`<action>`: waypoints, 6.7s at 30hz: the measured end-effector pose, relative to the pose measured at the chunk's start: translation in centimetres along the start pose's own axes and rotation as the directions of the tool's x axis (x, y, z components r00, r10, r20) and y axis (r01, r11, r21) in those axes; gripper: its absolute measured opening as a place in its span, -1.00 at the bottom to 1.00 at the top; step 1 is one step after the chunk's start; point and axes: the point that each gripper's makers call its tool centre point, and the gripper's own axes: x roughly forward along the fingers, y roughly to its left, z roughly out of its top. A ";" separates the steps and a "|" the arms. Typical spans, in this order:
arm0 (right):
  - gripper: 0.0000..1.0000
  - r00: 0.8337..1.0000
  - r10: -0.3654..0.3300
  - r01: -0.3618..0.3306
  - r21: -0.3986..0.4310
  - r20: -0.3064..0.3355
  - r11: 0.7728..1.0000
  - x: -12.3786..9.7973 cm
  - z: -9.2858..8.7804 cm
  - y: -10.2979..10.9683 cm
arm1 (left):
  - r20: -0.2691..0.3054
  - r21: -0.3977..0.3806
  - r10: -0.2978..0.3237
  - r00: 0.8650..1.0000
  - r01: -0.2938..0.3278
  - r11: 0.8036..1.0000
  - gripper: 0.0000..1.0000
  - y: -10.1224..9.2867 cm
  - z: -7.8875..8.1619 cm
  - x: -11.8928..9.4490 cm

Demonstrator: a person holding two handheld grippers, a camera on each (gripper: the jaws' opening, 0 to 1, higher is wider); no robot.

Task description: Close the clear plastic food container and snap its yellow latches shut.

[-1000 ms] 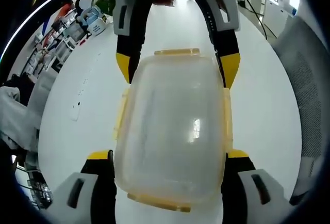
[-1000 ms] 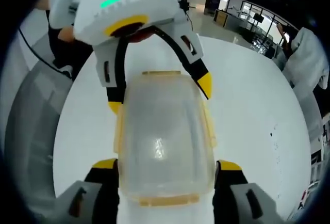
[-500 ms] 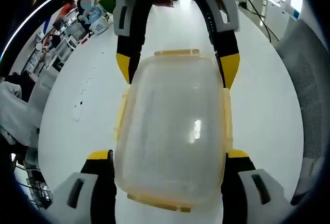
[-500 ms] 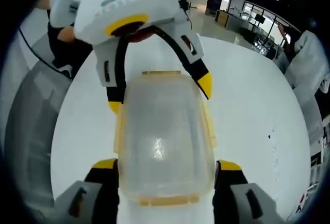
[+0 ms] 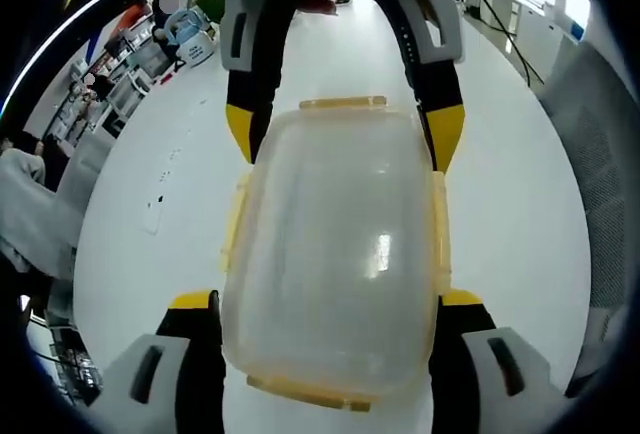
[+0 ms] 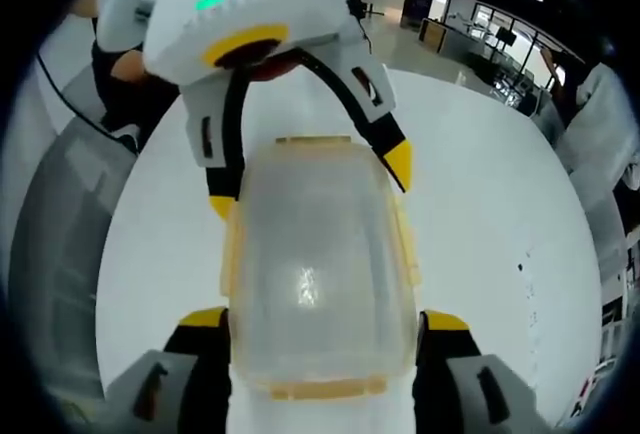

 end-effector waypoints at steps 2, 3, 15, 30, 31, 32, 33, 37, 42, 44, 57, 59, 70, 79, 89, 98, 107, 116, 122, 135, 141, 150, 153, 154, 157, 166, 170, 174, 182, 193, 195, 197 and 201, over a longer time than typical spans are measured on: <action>0.48 1.000 0.000 0.000 0.000 0.001 1.000 0.0 0.0 0.0 | 0.002 0.000 0.000 1.000 0.000 1.000 0.67 0.0 0.0 0.0; 0.48 1.000 -0.001 0.001 0.001 0.001 1.000 0.0 0.0 0.0 | 0.003 -0.001 0.000 1.000 0.000 1.000 0.67 0.0 0.0 0.0; 0.51 1.000 -0.002 0.002 0.002 0.008 1.000 0.1 0.0 0.1 | 0.005 0.002 -0.003 1.000 0.003 1.000 0.67 -0.1 0.0 0.0; 0.66 0.999 -0.040 0.040 0.000 0.023 0.999 -0.4 0.7 0.4 | 0.026 -0.002 0.014 1.000 -0.014 1.000 0.82 -0.4 -0.3 -0.9; 0.67 0.999 -0.041 0.041 0.001 0.026 0.999 -0.5 0.8 0.5 | 0.029 -0.004 0.020 0.999 -0.019 1.000 0.84 -0.3 -0.3 -1.0; 0.67 0.999 -0.045 0.045 0.004 0.029 0.999 -0.7 0.8 0.5 | 0.033 -0.011 0.023 0.999 -0.022 1.000 0.84 -0.3 -0.2 -1.1; 0.67 0.998 -0.048 0.048 0.005 0.028 0.999 -0.7 0.7 0.5 | 0.035 -0.016 0.022 0.999 -0.022 1.000 0.84 -0.3 -0.2 -1.2; 0.74 0.998 -0.064 0.064 0.012 0.027 0.998 -0.9 0.4 0.6 | 0.035 -0.027 0.027 0.999 -0.026 0.999 0.83 -0.5 -0.3 -1.4; 0.84 0.995 -0.098 0.097 0.019 0.033 0.995 -1.3 0.2 0.6 | 0.043 -0.051 0.043 0.998 -0.041 0.998 0.82 -0.4 -0.2 -1.8; 0.86 0.994 -0.103 0.101 0.032 0.037 0.994 -1.4 0.1 0.8 | 0.054 -0.069 0.049 0.997 -0.046 0.997 0.84 -0.4 0.1 -2.0; 0.93 0.990 -0.139 0.137 0.045 0.039 0.990 -2.3 -0.1 1.7 | 0.056 -0.095 0.083 0.995 -0.077 0.992 0.85 -1.2 -0.4 -3.4; 0.93 0.989 -0.144 0.142 0.047 0.038 0.989 -2.3 -0.3 2.0 | 0.058 -0.102 0.089 0.994 -0.083 0.991 0.85 -1.4 -0.4 -3.5; 0.92 0.981 -0.185 0.177 0.120 0.062 0.977 -3.3 -1.0 3.0 | 0.071 -0.165 0.120 0.990 -0.107 0.981 0.87 -2.0 -0.8 -4.8; 0.91 0.970 -0.222 0.202 0.176 0.099 0.963 -4.1 -0.8 4.2 | 0.090 -0.216 0.153 0.984 -0.130 0.968 0.86 -2.8 -0.8 -6.1; 0.90 0.964 -0.235 0.200 0.244 0.123 0.949 -4.3 -1.4 5.7 | 0.089 -0.274 0.175 0.981 -0.145 0.951 0.85 -4.5 -2.0 -7.1; 0.88 0.949 -0.263 0.208 0.287 0.171 0.935 -5.0 -1.2 7.1 | 0.110 -0.344 0.214 0.971 -0.165 0.924 0.85 -5.4 -2.4 -8.2; 0.87 0.932 -0.301 0.223 0.335 0.204 0.916 -5.8 -1.7 8.4 | 0.143 -0.400 0.248 0.958 -0.173 0.900 0.87 -6.5 -2.6 -9.1; 0.88 0.908 -0.338 0.214 0.420 0.248 0.882 -6.6 -2.4 9.9 | 0.162 -0.451 0.274 0.948 -0.176 0.875 0.85 -7.4 -3.1 -10.1; 0.88 0.897 -0.357 0.214 0.449 0.262 0.868 -6.8 -3.0 10.9 | 0.177 -0.480 0.295 0.939 -0.179 0.859 0.85 -8.0 -3.5 -10.9; 0.87 0.864 -0.411 0.236 0.489 0.290 0.840 -7.8 -3.4 13.2 | 0.195 -0.509 0.318 0.928 -0.181 0.842 0.84 -10.2 -4.4 -11.7; 0.87 0.858 -0.421 0.238 0.501 0.292 0.832 -7.7 -4.0 14.6 | 0.207 -0.534 0.358 0.911 -0.201 0.821 0.84 -10.4 -4.6 -12.7; 0.88 0.841 -0.448 0.239 0.536 0.303 0.810 -7.9 -4.6 16.1 | 0.238 -0.549 0.352 0.905 -0.174 0.818 0.83 -12.5 -4.6 -12.7; 0.88 0.833 -0.461 0.242 0.547 0.306 0.801 -7.9 -4.7 16.5 | 0.253 -0.561 0.352 0.901 -0.159 0.812 0.84 -13.1 -4.4 -12.7; 0.88 0.833 -0.461 0.240 0.549 0.307 0.800 -7.9 -4.7 16.7 | 0.253 -0.558 0.352 0.901 -0.162 0.814 0.85 -13.2 -4.4 -12.6; 0.87 0.828 -0.466 0.238 0.557 0.312 0.796 -7.7 -4.8 17.3 | 0.255 -0.558 0.365 0.895 -0.172 0.812 0.86 -13.4 -4.5 -12.8; 0.87 0.813 -0.483 0.238 0.570 0.326 0.786 -7.7 -5.0 18.6 | 0.265 -0.569 0.375 0.888 -0.170 0.805 0.86 -14.8 -5.2 -13.2; 0.87 0.811 -0.487 0.237 0.577 0.326 0.782 -7.5 -5.3 19.3 | 0.268 -0.577 0.379 0.886 -0.167 0.799 0.86 -15.4 -5.6 -13.3; 0.87 0.809 -0.490 0.238 0.580 0.326 0.779 -7.5 -5.6 19.9 | 0.286 -0.582 0.376 0.881 -0.152 0.799 0.88 -15.9 -5.5 -13.4; 0.86 0.799 -0.507 0.246 0.593 0.323 0.766 -7.5 -6.3 20.5 | 0.298 -0.585 0.386 0.873 -0.152 0.796 0.88 -16.4 -5.9 -13.8; 0.85 0.796 -0.518 0.258 0.599 0.313 0.758 -7.6 -6.7 20.9 | 0.311 -0.610 0.403 0.861 -0.145 0.779 0.87 -17.2 -6.5 -14.2; 0.85 0.795 -0.519 0.257 0.601 0.314 0.757 -7.6 -6.7 20.9 | 0.316 -0.611 0.405 0.858 -0.142 0.779 0.87 -17.5 -6.2 -14.0; 0.83 0.796 -0.518 0.257 0.600 0.313 0.757 -7.6 -6.7 21.0 | 0.321 -0.613 0.406 0.856 -0.139 0.778 0.86 -17.6 -5.9 -13.8; 0.84 0.796 -0.521 0.260 0.602 0.309 0.755 -7.6 -6.8 21.0 | 0.321 -0.617 0.411 0.854 -0.141 0.774 0.86 -17.6 -5.7 -13.7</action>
